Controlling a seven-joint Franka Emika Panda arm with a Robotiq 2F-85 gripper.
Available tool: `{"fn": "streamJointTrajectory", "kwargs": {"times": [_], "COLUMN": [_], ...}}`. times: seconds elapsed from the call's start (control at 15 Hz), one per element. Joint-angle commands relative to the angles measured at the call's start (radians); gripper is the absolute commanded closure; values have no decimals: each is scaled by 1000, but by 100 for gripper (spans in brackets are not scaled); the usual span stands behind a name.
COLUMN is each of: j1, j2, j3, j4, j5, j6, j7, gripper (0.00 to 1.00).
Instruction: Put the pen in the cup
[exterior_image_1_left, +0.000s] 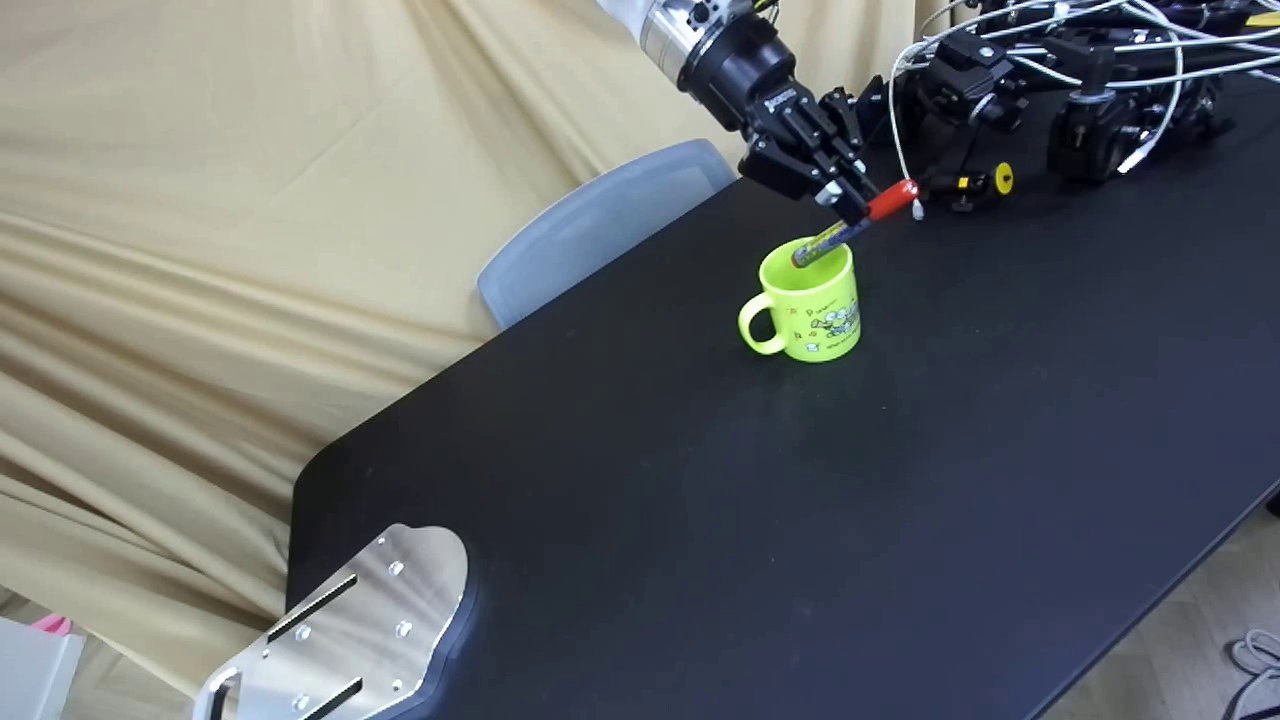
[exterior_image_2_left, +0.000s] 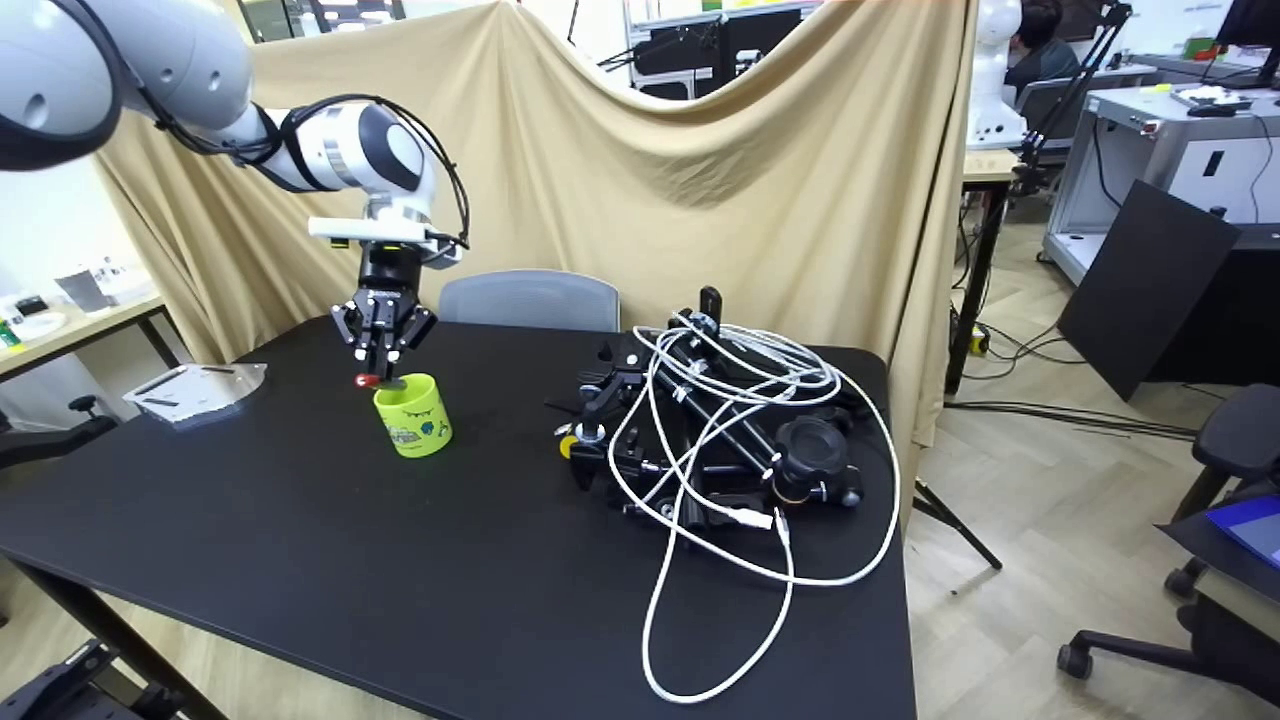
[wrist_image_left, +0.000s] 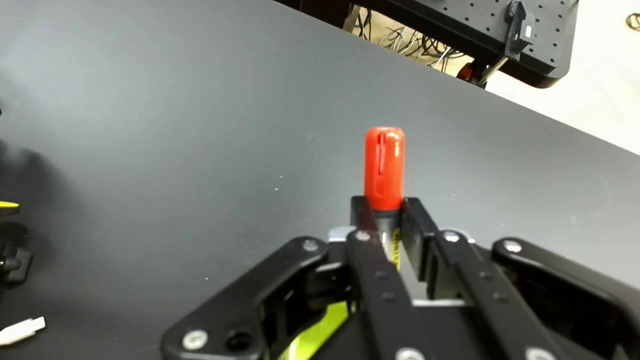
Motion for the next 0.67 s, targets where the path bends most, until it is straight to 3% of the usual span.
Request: {"fn": "streamJointTrajectory", "kwargs": {"times": [0.0, 0.13, 0.2, 0.6], "j1": [13, 15, 17, 19], "j2": [75, 97, 108, 144], "j3": [-4, -4, -4, -4], "j4": [121, 151, 166, 228], "j5": [-24, -30, -31, -36], "j6": [-73, -85, -90, -96], "j7": [10, 7, 6, 3], "gripper": [95, 95, 62, 22]}}
